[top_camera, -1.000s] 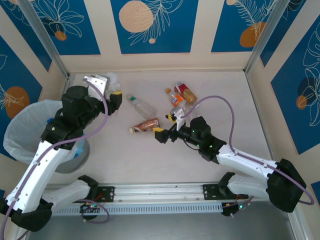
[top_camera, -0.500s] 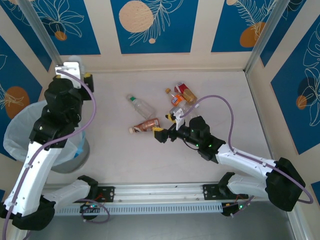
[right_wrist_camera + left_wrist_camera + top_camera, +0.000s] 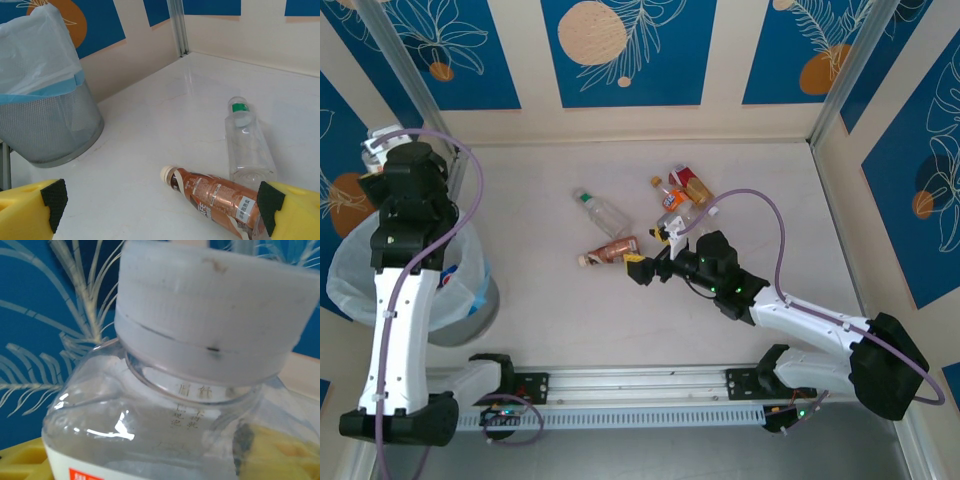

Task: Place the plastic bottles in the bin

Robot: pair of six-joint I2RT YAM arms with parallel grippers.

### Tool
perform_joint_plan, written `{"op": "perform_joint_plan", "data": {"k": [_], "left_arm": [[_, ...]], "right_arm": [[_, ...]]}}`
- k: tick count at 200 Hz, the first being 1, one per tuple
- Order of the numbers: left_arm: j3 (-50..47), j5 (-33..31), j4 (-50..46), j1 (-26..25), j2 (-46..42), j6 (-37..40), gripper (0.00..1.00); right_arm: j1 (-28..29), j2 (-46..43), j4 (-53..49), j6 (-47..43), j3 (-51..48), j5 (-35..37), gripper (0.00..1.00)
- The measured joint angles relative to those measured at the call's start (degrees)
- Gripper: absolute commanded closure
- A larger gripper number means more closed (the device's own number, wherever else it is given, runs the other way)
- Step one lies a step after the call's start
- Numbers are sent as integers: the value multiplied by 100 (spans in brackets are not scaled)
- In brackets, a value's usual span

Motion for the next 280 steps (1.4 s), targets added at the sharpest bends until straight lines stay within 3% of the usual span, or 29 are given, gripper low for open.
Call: {"op": "perform_joint_plan", "data": {"k": [32, 56, 135, 210, 234, 246, 264, 280], "left_arm": [[-275, 131, -232, 872, -22, -535, 100], [-428, 186, -424, 1235, -37, -964, 100], [-1222, -96, -863, 1700, -470, -2083, 100], [-1637, -179, -1213, 1873, -232, -1917, 99], [-1860, -74, -1226, 1873, -219, -1921, 83], [-1873, -20, -1266, 1873, -175, -1923, 69], [-1873, 76, -1314, 1873, -122, -1939, 37], [-1871, 190, -1349, 1875, -101, -1921, 27]], "right_arm": [[0, 2, -33, -24, 0, 0, 1], [0, 0, -35, -24, 0, 0, 1], [0, 2, -129, -76, 70, -2, 1], [0, 2, -166, -216, 68, -2, 1], [0, 0, -166, -216, 68, -2, 0], [0, 2, -166, -216, 70, -2, 0], [0, 2, -166, -216, 68, -2, 1], [0, 2, -166, -216, 68, -2, 0]]}}
